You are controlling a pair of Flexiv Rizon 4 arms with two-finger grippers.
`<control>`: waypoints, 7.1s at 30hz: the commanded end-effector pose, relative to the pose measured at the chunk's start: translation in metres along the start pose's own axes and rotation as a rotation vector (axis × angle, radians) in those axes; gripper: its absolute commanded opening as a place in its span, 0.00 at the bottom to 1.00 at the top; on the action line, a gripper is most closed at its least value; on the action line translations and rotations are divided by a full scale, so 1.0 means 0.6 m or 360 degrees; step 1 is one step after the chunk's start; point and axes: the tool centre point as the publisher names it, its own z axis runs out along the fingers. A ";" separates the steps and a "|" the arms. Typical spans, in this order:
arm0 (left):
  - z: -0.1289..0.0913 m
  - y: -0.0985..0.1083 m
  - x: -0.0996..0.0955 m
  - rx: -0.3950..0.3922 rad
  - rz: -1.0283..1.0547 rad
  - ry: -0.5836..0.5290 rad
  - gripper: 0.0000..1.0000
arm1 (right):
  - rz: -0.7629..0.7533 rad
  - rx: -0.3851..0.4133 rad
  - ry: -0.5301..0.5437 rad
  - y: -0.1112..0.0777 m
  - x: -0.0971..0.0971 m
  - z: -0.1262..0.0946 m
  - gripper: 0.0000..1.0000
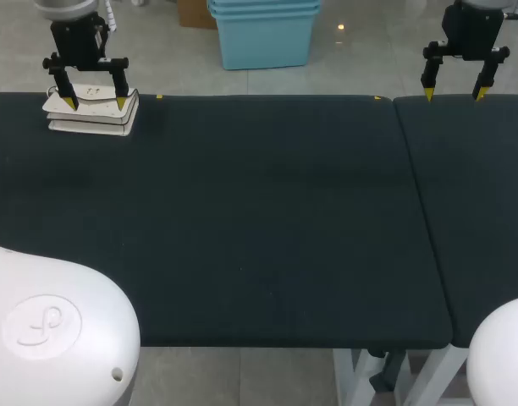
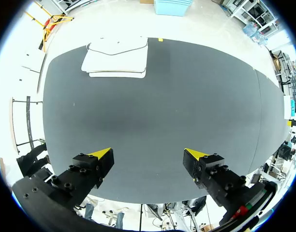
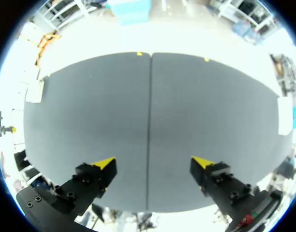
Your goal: Pick up the bag, open it, inspect its contents, close it, and place it on the opposite side
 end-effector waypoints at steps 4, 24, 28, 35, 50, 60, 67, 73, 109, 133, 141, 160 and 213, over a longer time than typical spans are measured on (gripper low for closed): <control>-0.001 0.001 0.001 0.0001 -0.0001 -0.0002 1.00 | 0.0001 0.0003 -0.0004 0.001 0.001 -0.001 1.00; -0.001 -0.009 -0.041 -0.0111 0.0216 0.0423 1.00 | -0.0558 -0.0186 0.0070 -0.020 0.058 0.011 1.00; -0.001 -0.022 -0.074 -0.0124 0.0255 0.0521 1.00 | -0.0841 -0.0282 0.0074 -0.039 0.090 0.023 1.00; 0.005 -0.045 -0.132 -0.0142 0.0206 0.0620 1.00 | -0.1279 -0.0487 0.0117 -0.065 0.142 0.052 1.00; 0.046 -0.082 -0.219 -0.0209 0.0120 0.0789 1.00 | -0.1867 -0.0801 0.0400 -0.084 0.210 0.126 1.00; 0.067 -0.089 -0.257 -0.0224 0.0067 0.0844 1.00 | -0.2117 -0.0884 0.0546 -0.077 0.225 0.154 1.00; 0.092 -0.098 -0.281 -0.0229 0.0006 0.0956 1.00 | -0.2173 -0.0894 0.0564 -0.075 0.238 0.177 1.00; 0.103 -0.114 -0.296 -0.0210 -0.0021 0.1022 1.00 | -0.2204 -0.0906 0.0558 -0.076 0.243 0.188 1.00; 0.214 -0.335 -0.369 -0.0106 0.0156 0.1379 0.90 | -0.2247 -0.0916 0.0512 -0.078 0.248 0.194 1.00; 0.245 -0.447 -0.335 -0.0079 0.0176 0.1551 0.10 | -0.2247 -0.0916 0.0512 -0.078 0.248 0.194 1.00; 0.240 -0.415 -0.332 -0.0126 0.0163 0.1591 0.00 | -0.2247 -0.0916 0.0512 -0.078 0.248 0.194 1.00; 0.246 -0.317 -0.298 -0.0219 0.0065 0.1669 0.39 | -0.2247 -0.0916 0.0512 -0.078 0.248 0.194 1.00; 0.250 -0.082 -0.057 0.0078 -0.0195 0.1506 0.00 | -0.2247 -0.0916 0.0512 -0.078 0.248 0.194 1.00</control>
